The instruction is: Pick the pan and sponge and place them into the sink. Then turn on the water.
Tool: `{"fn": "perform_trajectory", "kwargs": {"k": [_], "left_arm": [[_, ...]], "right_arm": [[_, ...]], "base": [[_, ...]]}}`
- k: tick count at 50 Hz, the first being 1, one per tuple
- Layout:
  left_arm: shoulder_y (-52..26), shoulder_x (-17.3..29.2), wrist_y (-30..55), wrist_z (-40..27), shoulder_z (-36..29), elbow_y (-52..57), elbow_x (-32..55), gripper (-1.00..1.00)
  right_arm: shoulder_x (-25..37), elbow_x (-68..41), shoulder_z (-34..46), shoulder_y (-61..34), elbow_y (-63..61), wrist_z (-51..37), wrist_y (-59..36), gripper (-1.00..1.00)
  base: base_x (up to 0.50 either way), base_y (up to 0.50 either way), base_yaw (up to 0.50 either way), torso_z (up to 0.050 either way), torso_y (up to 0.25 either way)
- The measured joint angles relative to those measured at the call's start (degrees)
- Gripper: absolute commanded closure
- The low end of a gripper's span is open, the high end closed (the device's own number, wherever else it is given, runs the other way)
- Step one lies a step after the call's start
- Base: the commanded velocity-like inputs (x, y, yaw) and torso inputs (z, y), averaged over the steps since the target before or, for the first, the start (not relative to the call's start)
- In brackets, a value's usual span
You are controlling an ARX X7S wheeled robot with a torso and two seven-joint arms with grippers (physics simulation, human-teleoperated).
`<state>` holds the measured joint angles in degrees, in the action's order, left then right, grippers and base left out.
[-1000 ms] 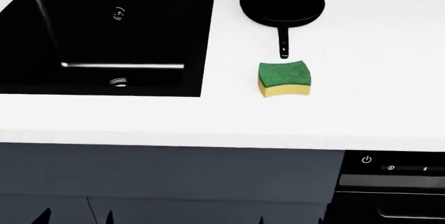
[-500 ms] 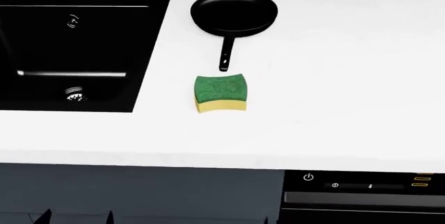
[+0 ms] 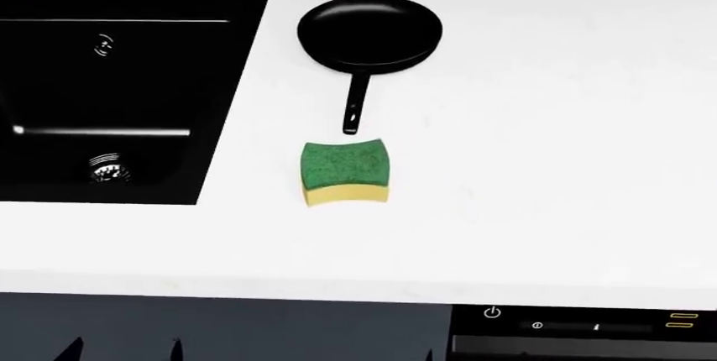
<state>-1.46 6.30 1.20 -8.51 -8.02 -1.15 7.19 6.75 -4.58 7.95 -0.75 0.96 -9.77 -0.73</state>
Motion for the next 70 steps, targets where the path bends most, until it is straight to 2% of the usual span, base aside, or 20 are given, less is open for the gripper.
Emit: {"fn": "perform_trajectory", "kwargs": {"k": [10, 34, 55, 61, 70], "left_arm": [[-0.04, 0.48, -0.10, -0.53, -0.45, 0.11, 0.65, -1.00], [-0.17, 1.58, -0.76, -1.54, -1.82, 0.10, 1.23, -1.00], [-0.31, 2.13, 0.11, -2.80, -2.55, 0.91, 2.04, -1.00], [0.17, 3.13, 5.19, -4.21, -2.73, 7.18, 2.20, -1.00], [-1.41, 5.56, 19.32, -5.76, -0.15, 21.74, 7.46, -1.00]], "right_arm": [[0.42, -0.41, 0.48, -0.07, -0.02, -0.62, 0.01, -1.00], [1.26, -1.20, 1.55, -0.25, 0.16, -1.98, -0.16, -1.00], [1.91, -2.13, 2.13, -0.31, -0.34, -3.10, -0.89, -1.00], [2.94, -2.92, 1.60, -0.01, -7.93, -4.46, -6.64, -1.00], [6.56, -5.78, -1.26, -1.66, -24.24, -6.14, -21.14, -1.00]], "base": [[0.01, 0.00, 0.00, 0.009, 0.000], [0.00, 0.00, 0.00, 0.049, 0.000], [0.00, 0.00, 0.00, 0.000, 0.000], [0.00, 0.00, 0.00, 0.000, 0.000], [0.00, 0.00, 0.00, 0.000, 0.000]]}}
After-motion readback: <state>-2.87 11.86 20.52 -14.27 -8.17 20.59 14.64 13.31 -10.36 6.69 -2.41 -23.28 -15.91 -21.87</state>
